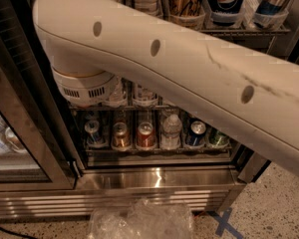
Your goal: Pick water bottle from top shelf of fridge
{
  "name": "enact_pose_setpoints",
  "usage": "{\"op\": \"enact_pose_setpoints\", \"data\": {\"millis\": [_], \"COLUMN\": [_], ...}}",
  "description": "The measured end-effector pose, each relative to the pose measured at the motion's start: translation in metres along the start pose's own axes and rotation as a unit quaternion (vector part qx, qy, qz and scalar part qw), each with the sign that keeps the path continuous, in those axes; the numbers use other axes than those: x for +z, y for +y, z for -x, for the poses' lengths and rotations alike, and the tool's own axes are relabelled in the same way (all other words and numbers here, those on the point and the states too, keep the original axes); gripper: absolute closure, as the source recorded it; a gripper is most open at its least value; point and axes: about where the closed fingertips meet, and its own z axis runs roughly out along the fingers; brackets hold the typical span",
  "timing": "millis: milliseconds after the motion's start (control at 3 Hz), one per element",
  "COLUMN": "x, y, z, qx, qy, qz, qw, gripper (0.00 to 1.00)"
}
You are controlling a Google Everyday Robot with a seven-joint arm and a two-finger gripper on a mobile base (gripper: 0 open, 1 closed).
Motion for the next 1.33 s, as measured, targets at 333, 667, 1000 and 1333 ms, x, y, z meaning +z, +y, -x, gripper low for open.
{"op": "enact_pose_setpoints", "data": {"millis": [333,667,1000,1333], "x": [-0.009,-0.013,-0.033,-0.067], "y": [0.009,0.009,0.02,0.037], "z": [0.011,0.016,0.035,0.049], "qx": [0.0,0.0,-0.012,-0.036], "qy": [-0.015,-0.019,-0.027,-0.023], "qz": [0.018,0.02,0.041,0.076], "qw": [0.9997,0.9996,0.9987,0.9962], "gripper": [1.0,1.0,1.0,1.0]}}
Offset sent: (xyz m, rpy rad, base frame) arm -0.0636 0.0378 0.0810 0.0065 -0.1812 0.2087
